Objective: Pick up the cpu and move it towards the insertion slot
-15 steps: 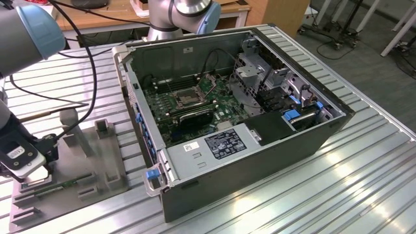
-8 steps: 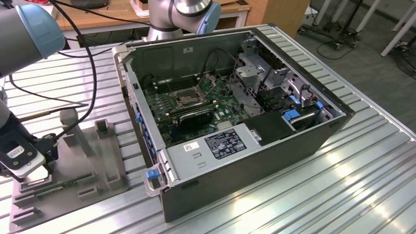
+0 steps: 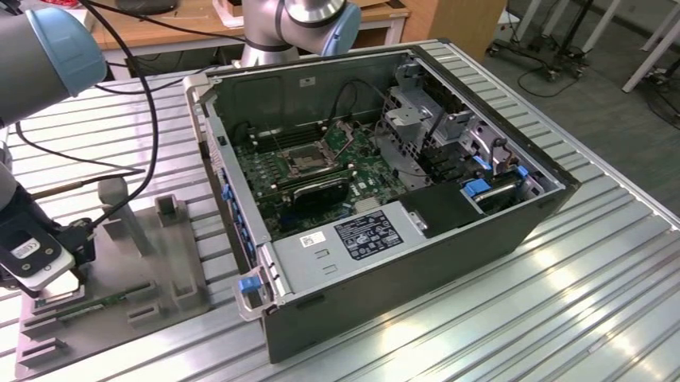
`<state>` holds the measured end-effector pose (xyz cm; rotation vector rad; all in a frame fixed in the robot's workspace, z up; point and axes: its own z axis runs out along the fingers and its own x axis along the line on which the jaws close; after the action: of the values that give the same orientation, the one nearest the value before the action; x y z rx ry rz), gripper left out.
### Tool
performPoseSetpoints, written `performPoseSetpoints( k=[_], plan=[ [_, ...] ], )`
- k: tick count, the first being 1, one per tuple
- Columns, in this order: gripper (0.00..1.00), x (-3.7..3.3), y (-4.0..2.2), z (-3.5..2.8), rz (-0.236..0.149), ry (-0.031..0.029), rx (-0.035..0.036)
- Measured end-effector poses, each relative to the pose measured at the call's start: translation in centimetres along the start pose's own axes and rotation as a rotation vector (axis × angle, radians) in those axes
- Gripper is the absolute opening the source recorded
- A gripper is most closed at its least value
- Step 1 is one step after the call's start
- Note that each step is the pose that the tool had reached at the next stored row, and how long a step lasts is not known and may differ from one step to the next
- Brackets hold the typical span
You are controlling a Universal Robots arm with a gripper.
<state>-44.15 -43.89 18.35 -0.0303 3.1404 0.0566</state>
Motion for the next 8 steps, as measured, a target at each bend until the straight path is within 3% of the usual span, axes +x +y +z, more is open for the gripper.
performPoseSetpoints(
  k=[8],
  plan=[
    [0.59, 0.0, 0.0, 0.01, 0.0, -0.0001, 0.0]
  ],
)
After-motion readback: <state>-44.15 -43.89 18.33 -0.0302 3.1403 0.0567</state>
